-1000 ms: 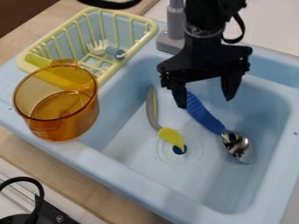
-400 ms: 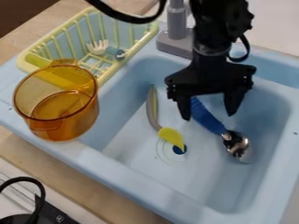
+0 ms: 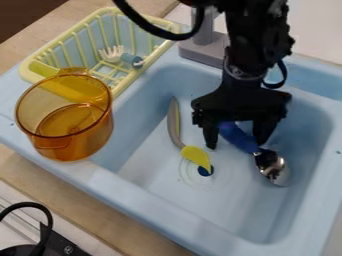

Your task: MOVE THE SPOON WITH BLUE HANDLE FROM THE SINK TO THE LIGHT BROWN POT

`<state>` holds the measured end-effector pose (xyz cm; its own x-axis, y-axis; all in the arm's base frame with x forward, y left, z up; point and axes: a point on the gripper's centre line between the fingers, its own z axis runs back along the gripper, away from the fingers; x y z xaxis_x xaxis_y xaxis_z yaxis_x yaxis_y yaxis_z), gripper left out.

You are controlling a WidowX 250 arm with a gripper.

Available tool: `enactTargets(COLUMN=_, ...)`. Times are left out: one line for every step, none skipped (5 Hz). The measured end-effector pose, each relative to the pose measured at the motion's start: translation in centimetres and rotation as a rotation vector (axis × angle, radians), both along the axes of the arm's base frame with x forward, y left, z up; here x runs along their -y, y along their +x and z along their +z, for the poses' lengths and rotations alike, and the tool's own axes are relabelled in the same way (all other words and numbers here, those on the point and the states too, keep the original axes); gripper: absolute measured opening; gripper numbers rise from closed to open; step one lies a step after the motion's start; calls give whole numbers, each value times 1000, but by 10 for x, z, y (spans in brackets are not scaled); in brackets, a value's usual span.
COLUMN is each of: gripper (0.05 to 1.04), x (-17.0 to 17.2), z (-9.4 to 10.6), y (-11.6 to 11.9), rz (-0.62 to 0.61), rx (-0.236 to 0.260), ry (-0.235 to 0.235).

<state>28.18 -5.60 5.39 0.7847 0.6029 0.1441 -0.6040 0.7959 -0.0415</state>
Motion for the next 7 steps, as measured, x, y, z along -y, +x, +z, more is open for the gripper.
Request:
enactTargets(gripper=999, x=-1, z=-2, y=0, rz=4, rx=-4, ry=15)
enactTargets(gripper=950, x=0, z=-4, y=0, rz=14, rx=-11, ry=4)
enactTargets(gripper=700, x=1, z=-6, y=2, rz=21, rx=-5, ry=-6)
enactTargets(gripper=533, x=3, z=-7, y=2, rz=31, rx=6, ry=-17)
enactTargets(gripper=469, x=5, z=-3, y=1, rz=43, rx=45, ry=-36)
enactTargets(gripper=394, x=6, z=1, y=-2, rz=75, rx=71, ry=-51)
enactTargets(gripper=247, x=12, z=11, y=-5, rz=51, rx=113, ry=-68)
